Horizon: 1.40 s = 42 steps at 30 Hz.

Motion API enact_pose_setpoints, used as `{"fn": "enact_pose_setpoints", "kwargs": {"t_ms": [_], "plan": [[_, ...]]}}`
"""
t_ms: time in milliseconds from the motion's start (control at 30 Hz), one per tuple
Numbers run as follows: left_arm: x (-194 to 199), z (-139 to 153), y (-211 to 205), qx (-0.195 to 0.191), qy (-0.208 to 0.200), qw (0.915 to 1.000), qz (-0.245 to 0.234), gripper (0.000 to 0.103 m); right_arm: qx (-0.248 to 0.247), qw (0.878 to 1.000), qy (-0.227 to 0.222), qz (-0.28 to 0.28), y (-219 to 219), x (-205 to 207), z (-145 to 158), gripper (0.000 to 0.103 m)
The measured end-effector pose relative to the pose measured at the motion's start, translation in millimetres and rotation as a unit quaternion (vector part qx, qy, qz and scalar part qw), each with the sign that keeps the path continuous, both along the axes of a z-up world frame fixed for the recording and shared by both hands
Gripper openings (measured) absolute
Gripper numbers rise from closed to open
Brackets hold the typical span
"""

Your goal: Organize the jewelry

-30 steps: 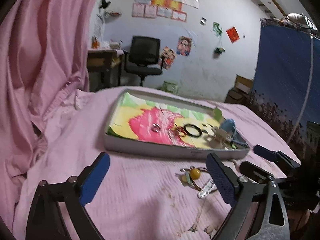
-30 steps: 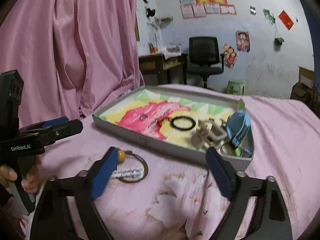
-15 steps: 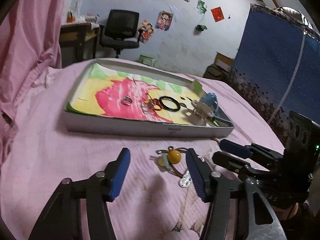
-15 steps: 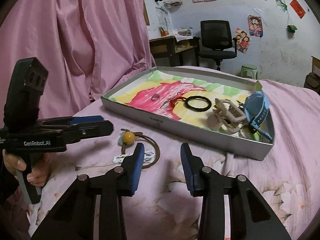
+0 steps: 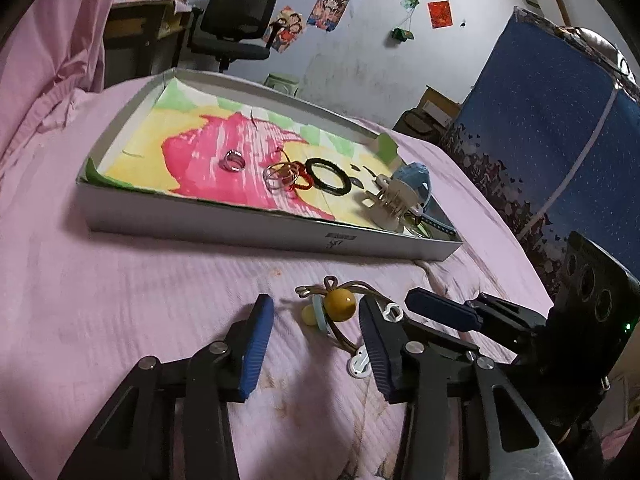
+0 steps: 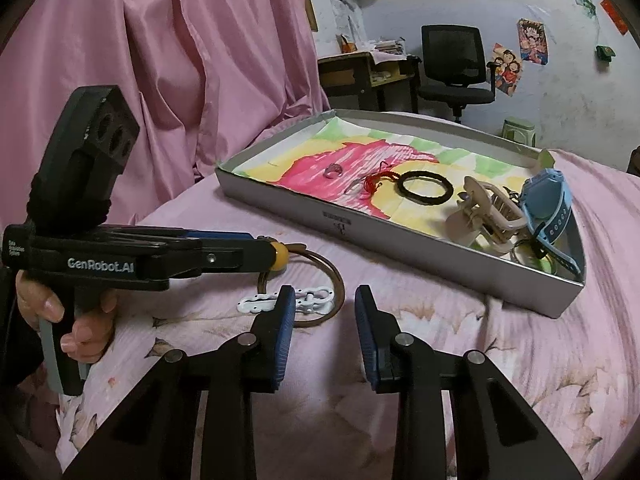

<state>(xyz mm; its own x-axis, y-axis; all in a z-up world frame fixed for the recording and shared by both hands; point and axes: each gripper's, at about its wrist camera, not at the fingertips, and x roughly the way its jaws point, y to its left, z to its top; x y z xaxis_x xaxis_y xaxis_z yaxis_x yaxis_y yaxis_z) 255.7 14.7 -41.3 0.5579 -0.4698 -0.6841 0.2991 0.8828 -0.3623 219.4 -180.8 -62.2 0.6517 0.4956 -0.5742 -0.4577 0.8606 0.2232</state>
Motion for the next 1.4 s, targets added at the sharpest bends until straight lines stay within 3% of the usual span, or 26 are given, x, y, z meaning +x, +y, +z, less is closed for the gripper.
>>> {"fn": "enact_pose_setpoints", "kwargs": {"t_ms": [433,533,667,833,867,933,1400], "plan": [[11,-7,1,-0.024,0.018,0.9995,-0.007,0.028,0.016,0.999,0.024,0.017,5,18,-8,0.027],[12,-8,1,-0.026,0.020,0.9994,-0.006,0.027,0.018,0.999,0.028,0.020,6,21,-10,0.027],[12,-9,2,-0.033,0.019,0.9993,-0.002,0.027,0.018,0.999,0.031,0.018,6,21,-12,0.019],[9,-9,5,-0.039,0.009,0.9992,0.006,0.026,0.029,0.999,0.027,0.005,-1,18,-11,0.018],[8,-8,7,-0.040,0.007,0.9991,0.008,0.024,0.031,0.999,0.027,0.004,-2,18,-11,0.018],[8,-8,10,-0.039,0.004,0.9990,0.020,0.004,0.032,0.999,0.028,0.004,-2,19,-12,0.018],[16,-14,5,-0.027,0.023,0.9993,0.015,0.003,0.023,0.999,0.040,0.012,7,26,-15,0.018]]}}
